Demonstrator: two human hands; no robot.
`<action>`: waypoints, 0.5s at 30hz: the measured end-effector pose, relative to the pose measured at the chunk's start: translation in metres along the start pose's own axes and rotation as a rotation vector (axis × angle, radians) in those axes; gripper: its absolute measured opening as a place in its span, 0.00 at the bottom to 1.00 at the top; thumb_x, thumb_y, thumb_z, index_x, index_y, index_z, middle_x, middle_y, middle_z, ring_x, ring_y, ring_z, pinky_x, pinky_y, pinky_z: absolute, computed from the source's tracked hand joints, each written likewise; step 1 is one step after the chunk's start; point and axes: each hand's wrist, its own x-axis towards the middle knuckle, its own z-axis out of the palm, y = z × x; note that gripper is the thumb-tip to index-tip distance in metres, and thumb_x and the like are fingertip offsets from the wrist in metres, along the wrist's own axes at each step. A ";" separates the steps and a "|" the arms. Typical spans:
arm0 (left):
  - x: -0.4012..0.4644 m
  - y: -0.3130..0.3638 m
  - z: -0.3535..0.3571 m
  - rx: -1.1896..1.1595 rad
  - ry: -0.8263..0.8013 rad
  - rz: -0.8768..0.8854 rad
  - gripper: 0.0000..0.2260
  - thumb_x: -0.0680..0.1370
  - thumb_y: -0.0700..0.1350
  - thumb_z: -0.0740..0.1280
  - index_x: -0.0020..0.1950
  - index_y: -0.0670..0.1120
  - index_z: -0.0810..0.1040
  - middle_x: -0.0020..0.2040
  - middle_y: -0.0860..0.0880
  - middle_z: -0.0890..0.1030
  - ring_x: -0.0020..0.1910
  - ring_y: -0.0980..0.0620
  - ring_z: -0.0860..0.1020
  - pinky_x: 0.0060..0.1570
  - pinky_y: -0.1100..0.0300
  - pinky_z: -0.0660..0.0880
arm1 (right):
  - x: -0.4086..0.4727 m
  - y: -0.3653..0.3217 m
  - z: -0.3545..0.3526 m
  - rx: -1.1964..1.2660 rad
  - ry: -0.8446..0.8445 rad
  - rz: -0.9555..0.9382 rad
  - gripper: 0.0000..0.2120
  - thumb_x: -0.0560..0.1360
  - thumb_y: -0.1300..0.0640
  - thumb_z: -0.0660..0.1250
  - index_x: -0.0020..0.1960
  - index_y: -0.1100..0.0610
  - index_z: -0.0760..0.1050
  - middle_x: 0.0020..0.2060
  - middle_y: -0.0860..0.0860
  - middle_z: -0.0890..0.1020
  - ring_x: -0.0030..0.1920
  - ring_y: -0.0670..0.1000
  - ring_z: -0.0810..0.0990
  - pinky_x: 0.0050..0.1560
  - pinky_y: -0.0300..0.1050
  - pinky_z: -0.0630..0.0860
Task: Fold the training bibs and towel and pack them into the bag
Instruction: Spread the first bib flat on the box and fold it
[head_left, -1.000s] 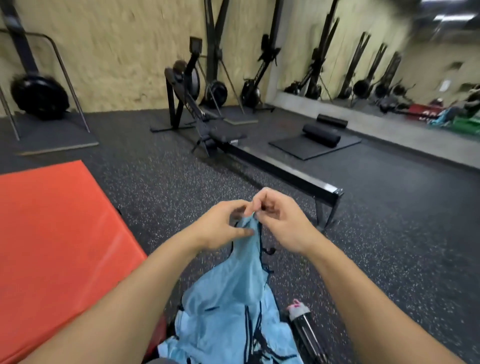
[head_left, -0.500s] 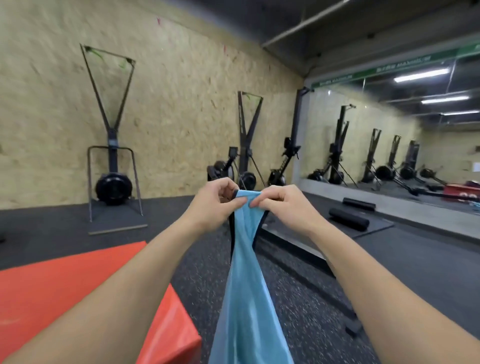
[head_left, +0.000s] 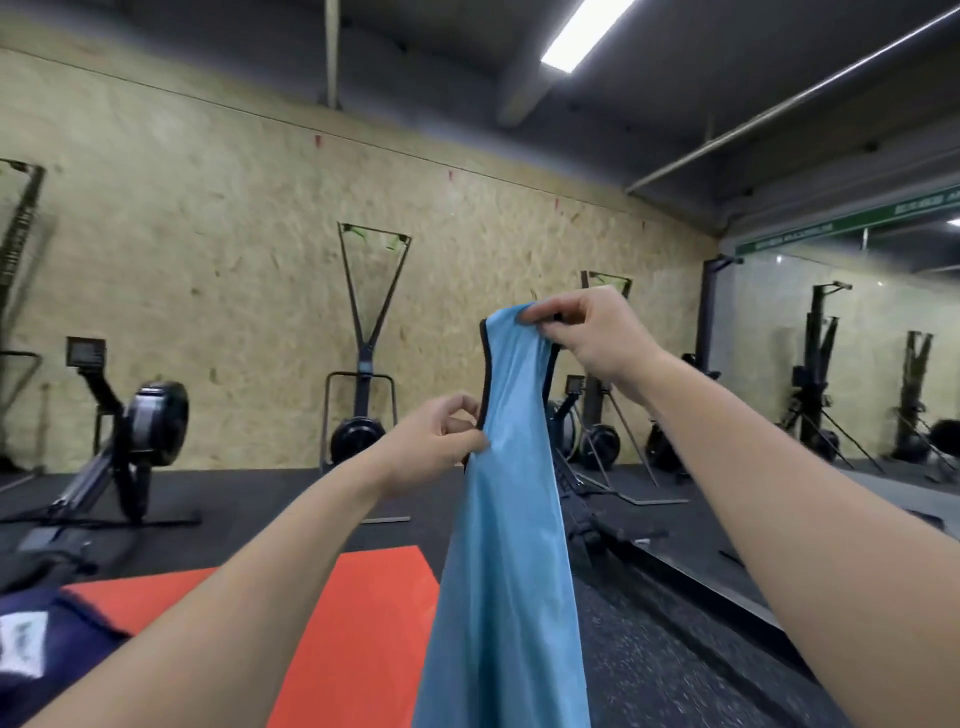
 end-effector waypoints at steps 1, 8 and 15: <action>-0.008 -0.001 -0.004 0.005 -0.039 -0.021 0.10 0.76 0.37 0.67 0.57 0.43 0.76 0.41 0.47 0.84 0.39 0.55 0.80 0.39 0.62 0.74 | 0.003 -0.003 0.001 0.007 0.021 0.004 0.12 0.78 0.70 0.66 0.53 0.56 0.84 0.49 0.51 0.84 0.48 0.44 0.80 0.54 0.33 0.77; -0.068 -0.024 -0.055 0.166 -0.111 -0.172 0.10 0.73 0.49 0.73 0.49 0.47 0.79 0.44 0.35 0.81 0.41 0.49 0.77 0.45 0.52 0.70 | 0.017 -0.004 -0.002 0.009 0.121 0.070 0.12 0.77 0.69 0.67 0.52 0.56 0.85 0.41 0.50 0.80 0.38 0.44 0.75 0.37 0.27 0.72; -0.114 -0.030 -0.120 0.262 -0.055 -0.307 0.09 0.73 0.52 0.77 0.48 0.52 0.80 0.51 0.44 0.85 0.49 0.47 0.83 0.55 0.48 0.78 | 0.030 0.023 0.002 0.046 0.113 0.138 0.14 0.77 0.67 0.68 0.46 0.49 0.84 0.40 0.46 0.78 0.39 0.44 0.74 0.41 0.34 0.71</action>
